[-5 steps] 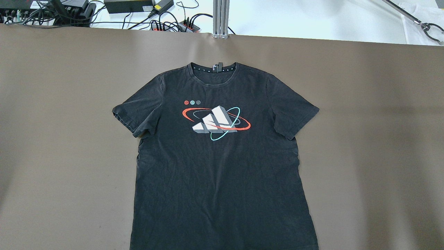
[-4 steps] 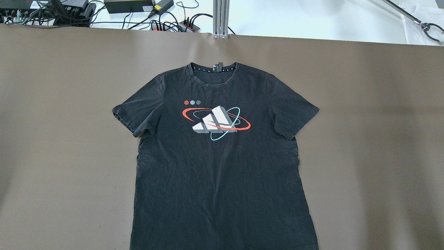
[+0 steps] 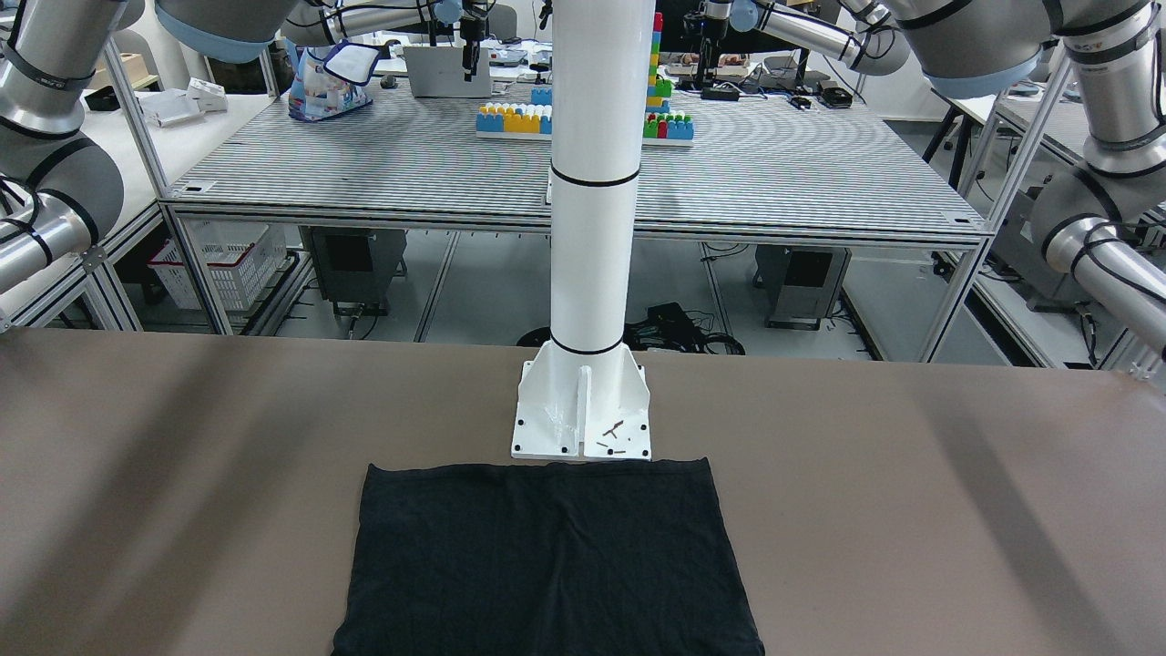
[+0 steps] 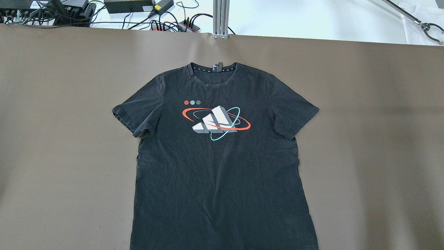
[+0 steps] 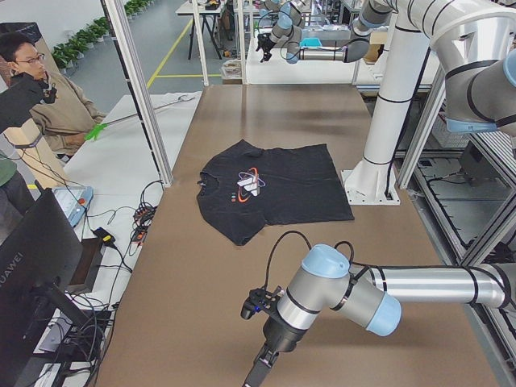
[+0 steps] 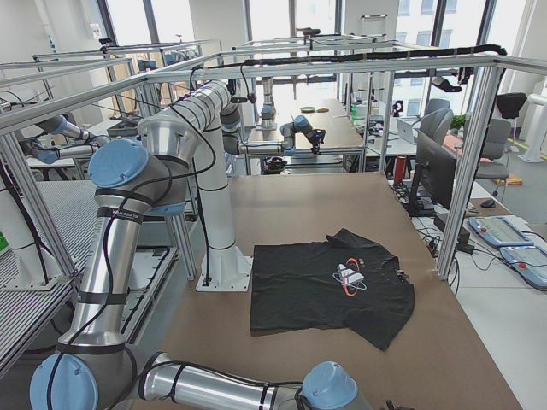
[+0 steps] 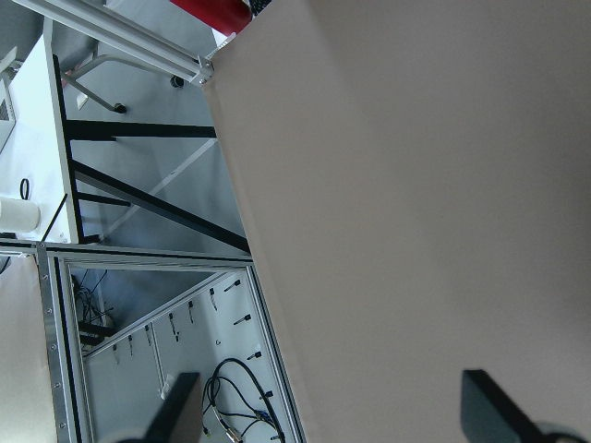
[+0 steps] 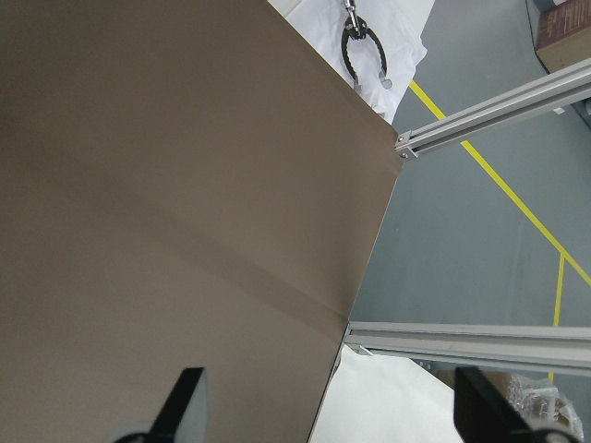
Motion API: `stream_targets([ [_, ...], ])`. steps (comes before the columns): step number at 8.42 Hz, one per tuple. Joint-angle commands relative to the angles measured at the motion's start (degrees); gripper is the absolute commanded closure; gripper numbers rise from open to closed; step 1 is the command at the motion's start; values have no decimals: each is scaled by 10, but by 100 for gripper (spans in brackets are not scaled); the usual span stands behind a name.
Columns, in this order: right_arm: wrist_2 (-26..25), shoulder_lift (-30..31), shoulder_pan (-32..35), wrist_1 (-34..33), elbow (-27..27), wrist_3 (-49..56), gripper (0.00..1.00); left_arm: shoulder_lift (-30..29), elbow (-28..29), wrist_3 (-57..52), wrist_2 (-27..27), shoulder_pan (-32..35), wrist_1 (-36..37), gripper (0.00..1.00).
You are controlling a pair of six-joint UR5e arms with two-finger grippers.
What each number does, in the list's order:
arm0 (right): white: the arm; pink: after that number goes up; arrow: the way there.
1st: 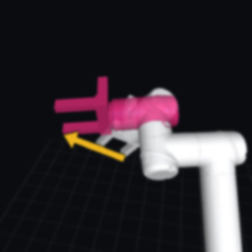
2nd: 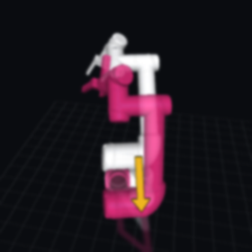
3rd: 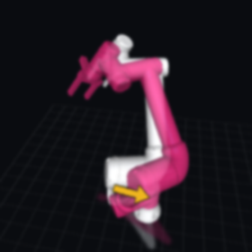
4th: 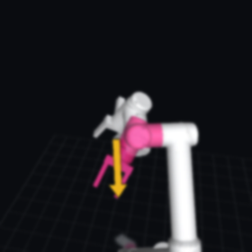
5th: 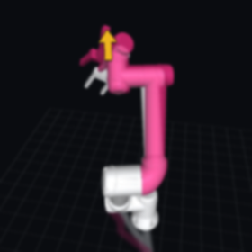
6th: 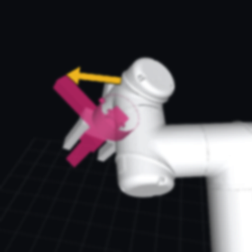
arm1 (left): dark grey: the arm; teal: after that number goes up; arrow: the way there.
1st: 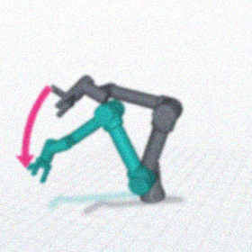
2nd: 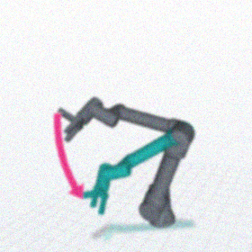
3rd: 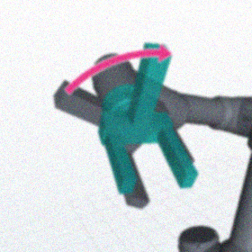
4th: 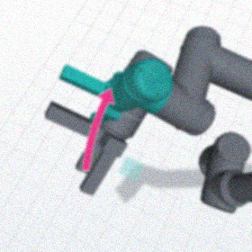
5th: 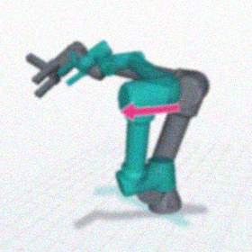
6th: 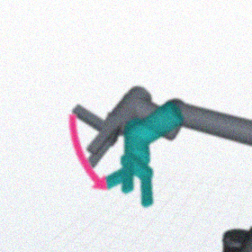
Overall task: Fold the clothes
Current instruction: 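Move the right arm in toward the black t-shirt's sleeve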
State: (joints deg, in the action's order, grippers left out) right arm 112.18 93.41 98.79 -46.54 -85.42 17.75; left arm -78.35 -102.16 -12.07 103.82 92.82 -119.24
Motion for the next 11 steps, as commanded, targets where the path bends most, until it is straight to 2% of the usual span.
stream_targets([
  [1,42,-2,-45,0,-3,-139,6,2,1,1,7,1,-3,0],
  [6,209,-73,-193,-1,-5,-512,6,4,0,1,6,1,-4,0],
  [8,193,-102,-302,39,-4,-622,6,4,2,1,6,1,-4,0],
  [11,66,-163,-409,23,3,-765,6,3,5,27,6,-1,-4,0],
])
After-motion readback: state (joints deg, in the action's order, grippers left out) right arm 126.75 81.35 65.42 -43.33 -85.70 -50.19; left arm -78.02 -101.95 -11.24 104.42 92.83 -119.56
